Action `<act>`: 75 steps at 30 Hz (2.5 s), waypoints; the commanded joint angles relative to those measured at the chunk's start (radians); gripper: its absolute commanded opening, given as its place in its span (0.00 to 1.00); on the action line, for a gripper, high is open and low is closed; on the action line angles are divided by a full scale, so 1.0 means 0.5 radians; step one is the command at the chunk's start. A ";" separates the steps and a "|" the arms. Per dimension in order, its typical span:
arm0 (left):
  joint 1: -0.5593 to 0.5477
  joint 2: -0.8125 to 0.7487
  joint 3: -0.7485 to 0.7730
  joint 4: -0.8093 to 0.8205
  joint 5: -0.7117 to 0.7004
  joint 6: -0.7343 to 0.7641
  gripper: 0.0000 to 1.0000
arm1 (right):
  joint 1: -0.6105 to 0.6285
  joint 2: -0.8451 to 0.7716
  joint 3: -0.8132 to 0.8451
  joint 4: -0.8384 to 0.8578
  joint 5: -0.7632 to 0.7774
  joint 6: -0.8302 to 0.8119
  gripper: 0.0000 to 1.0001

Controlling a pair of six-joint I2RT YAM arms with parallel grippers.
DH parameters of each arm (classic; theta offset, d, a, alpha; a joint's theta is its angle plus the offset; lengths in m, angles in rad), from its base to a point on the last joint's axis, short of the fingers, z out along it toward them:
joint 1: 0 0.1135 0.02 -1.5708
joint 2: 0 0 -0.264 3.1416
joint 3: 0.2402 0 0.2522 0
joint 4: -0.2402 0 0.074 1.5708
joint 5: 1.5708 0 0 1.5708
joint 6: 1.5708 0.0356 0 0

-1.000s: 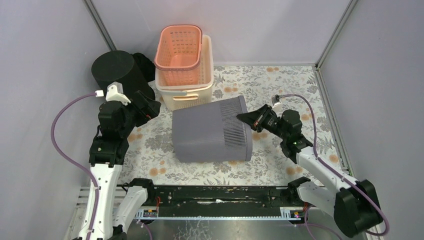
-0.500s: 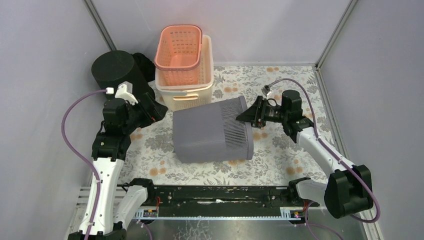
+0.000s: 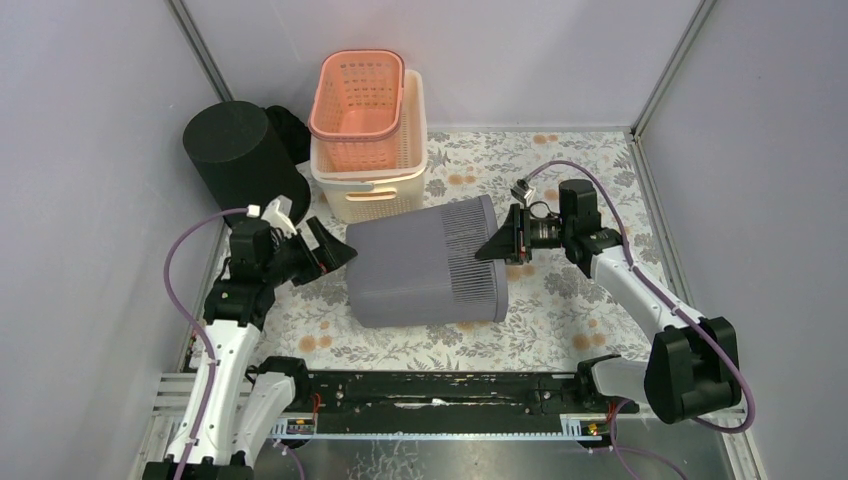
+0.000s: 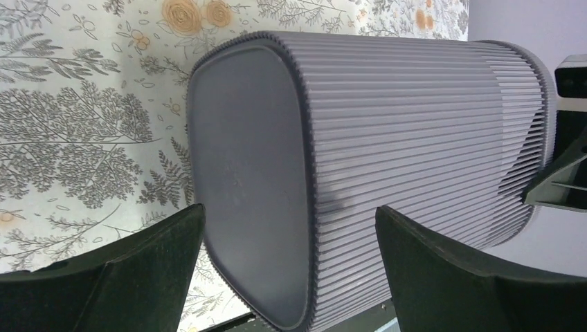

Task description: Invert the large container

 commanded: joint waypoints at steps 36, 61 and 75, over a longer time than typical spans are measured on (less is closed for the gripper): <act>-0.172 0.253 0.957 0.191 0.092 -0.398 1.00 | 0.678 1.440 -0.100 3.534 0.416 2.103 0.52; -0.318 0.302 0.630 0.406 0.111 -0.354 1.00 | -0.087 0.658 -0.268 0.259 0.684 -0.309 0.95; -0.359 -0.010 0.447 -0.004 -0.448 -0.157 1.00 | -0.176 -0.203 0.079 -0.838 1.397 -0.648 0.96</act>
